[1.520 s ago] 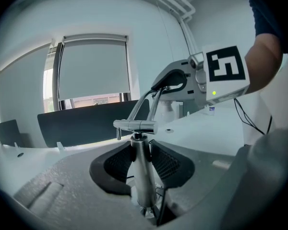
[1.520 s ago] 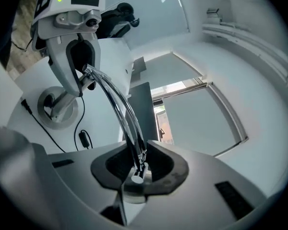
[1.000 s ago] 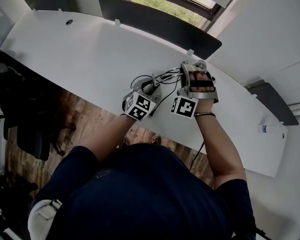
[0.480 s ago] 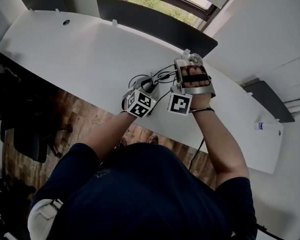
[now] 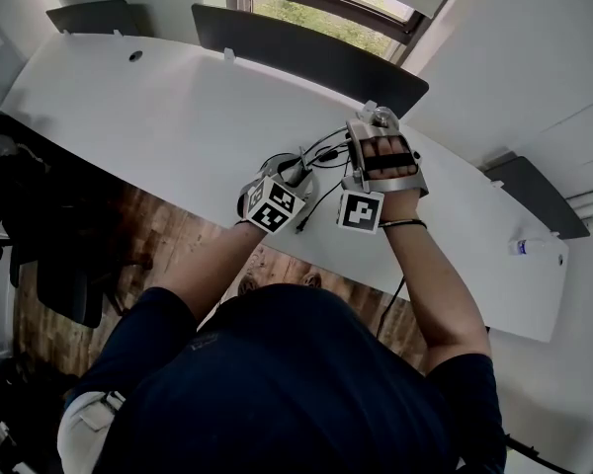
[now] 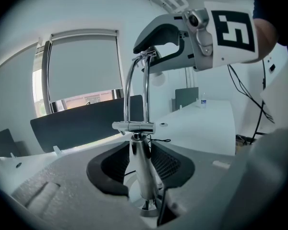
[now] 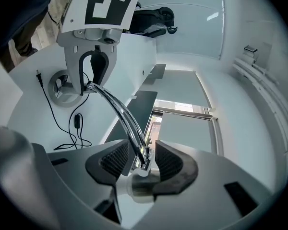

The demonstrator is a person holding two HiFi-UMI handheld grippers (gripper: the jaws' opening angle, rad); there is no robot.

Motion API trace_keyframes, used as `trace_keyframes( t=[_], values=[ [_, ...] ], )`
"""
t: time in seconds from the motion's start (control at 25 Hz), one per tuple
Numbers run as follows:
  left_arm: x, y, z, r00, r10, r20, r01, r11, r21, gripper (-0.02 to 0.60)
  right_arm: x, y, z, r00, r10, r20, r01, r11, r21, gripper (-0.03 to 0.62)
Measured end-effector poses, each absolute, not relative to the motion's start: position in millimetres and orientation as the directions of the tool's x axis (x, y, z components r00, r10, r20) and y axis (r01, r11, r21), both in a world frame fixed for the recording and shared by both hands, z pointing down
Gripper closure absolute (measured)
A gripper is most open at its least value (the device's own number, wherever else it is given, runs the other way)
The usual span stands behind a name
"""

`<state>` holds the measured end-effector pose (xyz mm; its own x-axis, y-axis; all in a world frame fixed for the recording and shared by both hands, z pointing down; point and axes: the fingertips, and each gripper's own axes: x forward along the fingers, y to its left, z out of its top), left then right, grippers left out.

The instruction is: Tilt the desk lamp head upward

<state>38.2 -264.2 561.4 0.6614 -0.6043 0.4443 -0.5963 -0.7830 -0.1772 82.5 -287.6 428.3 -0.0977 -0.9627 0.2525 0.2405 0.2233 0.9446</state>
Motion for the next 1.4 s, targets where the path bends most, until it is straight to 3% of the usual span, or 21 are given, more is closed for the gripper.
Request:
trace_keyframes(
  t=[0.36,0.56,0.8,1.2,1.4],
  values=[
    [17.7,-244.3,541.0,0.676,-0.628,0.386,-0.623,-0.766,-0.155,0.457,83.8,-249.3,421.5,-0.125,-0.965,0.230,0.016,0.230,0.973,0.419],
    [13.6,-226.2,509.5,0.708,-0.641,0.296,-0.642,-0.759,-0.107,0.457,79.8,-230.4,427.1,-0.152,-0.947,0.284,-0.266,0.316,0.911,0.421],
    [12.2,-201.6,466.6,0.752,-0.633,0.183,-0.636,-0.770,-0.048,0.477,75.1,-209.3,443.1,-0.217,-0.908,0.359,-0.573,0.416,0.706,0.448],
    [10.8,-176.8,436.0,0.782,-0.614,0.108,-0.618,-0.786,0.013,0.537,58.9,-175.7,457.8,-0.367,-0.850,0.378,-0.751,0.511,0.419,0.546],
    [14.7,-164.5,443.7,0.784,-0.611,0.109,-0.617,-0.786,0.032,0.558,54.3,-163.7,469.7,-0.446,-0.825,0.347,-0.821,0.532,0.209,0.566]
  ],
)
